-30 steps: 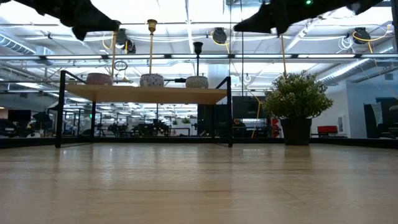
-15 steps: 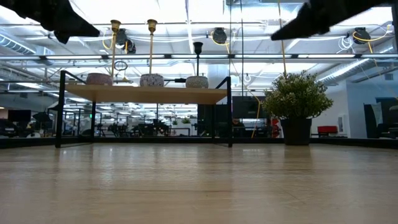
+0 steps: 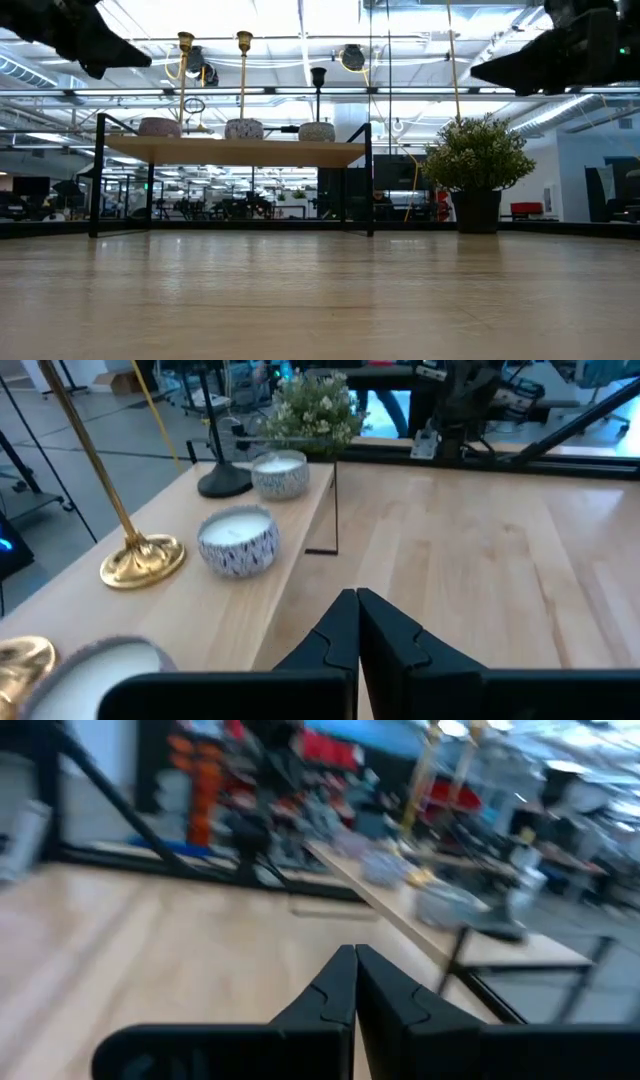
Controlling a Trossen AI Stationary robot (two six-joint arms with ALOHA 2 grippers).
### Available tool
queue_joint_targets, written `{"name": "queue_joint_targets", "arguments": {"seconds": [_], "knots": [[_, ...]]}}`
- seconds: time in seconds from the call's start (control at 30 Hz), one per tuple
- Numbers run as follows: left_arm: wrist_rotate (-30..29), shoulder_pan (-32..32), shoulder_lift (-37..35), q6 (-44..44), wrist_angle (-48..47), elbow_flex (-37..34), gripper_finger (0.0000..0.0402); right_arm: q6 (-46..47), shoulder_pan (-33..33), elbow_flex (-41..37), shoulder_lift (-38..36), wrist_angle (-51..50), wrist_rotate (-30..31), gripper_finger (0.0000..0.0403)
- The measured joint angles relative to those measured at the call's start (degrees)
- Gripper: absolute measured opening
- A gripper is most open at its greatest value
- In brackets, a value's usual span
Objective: Pick & Place candle stick holders
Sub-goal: Return to Home Position
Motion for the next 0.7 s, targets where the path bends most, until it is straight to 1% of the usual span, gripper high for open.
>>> {"name": "queue_joint_targets", "arguments": {"seconds": [0.07, 0.2, 0.33, 0.43, 0.6, 0.7], "knots": [[0.3, 0.0, -1.4, 0.0, 0.7, -1.6, 0.0004, -0.7, 0.0, -2.0, -1.3, 3.0, -2.1, 0.0], [4.1, 0.0, -4.2, 2.5, 2.6, -3.6, 0.0017, -0.2, 0.0, -4.1, -2.6, 3.7, -1.8, 0.0], [7.6, 0.0, -7.5, 3.9, 2.4, -5.2, 0.001, 1.0, 0.0, -5.3, -3.1, 3.6, -1.9, 0.0], [8.7, 0.0, -10.0, 4.3, 2.6, -6.9, 0.0004, 1.7, 0.0, -5.6, -3.3, 3.8, -1.9, 0.0], [10.1, 0.0, -14.1, 5.2, 4.0, -11.1, 0.0019, 1.0, 0.0, -5.7, -3.4, 4.3, -1.8, 0.0], [10.7, 0.0, -16.1, 6.6, 6.7, -12.9, 0.0016, -0.2, 0.0, -5.7, -3.9, 4.8, -1.7, 0.0]]}}
